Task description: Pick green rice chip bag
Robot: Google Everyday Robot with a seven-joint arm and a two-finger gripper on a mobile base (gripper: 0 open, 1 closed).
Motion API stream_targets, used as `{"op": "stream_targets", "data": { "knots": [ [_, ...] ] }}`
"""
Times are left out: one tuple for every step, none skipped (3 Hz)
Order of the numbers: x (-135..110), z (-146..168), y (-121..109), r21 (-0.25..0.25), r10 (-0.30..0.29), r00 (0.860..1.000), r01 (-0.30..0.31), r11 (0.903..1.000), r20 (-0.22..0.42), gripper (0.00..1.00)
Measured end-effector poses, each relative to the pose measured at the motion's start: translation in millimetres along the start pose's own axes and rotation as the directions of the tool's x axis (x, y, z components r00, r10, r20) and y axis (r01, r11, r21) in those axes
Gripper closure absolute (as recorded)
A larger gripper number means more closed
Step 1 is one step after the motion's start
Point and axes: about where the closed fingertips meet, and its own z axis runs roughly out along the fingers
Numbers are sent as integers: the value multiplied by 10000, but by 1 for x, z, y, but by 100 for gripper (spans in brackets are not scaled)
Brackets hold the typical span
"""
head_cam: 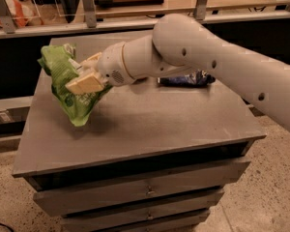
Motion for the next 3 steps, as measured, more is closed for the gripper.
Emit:
{"op": "stream_targets", "data": {
  "knots": [
    [-27, -10, -10, -267, -420, 9919, 455, 9986, 1196, 100],
    [-53, -22, -20, -599, -502, 9768, 640, 9962, 2083, 100],
    [-53, -22, -19, -600, -503, 9768, 641, 9961, 2083, 100]
  ]
}}
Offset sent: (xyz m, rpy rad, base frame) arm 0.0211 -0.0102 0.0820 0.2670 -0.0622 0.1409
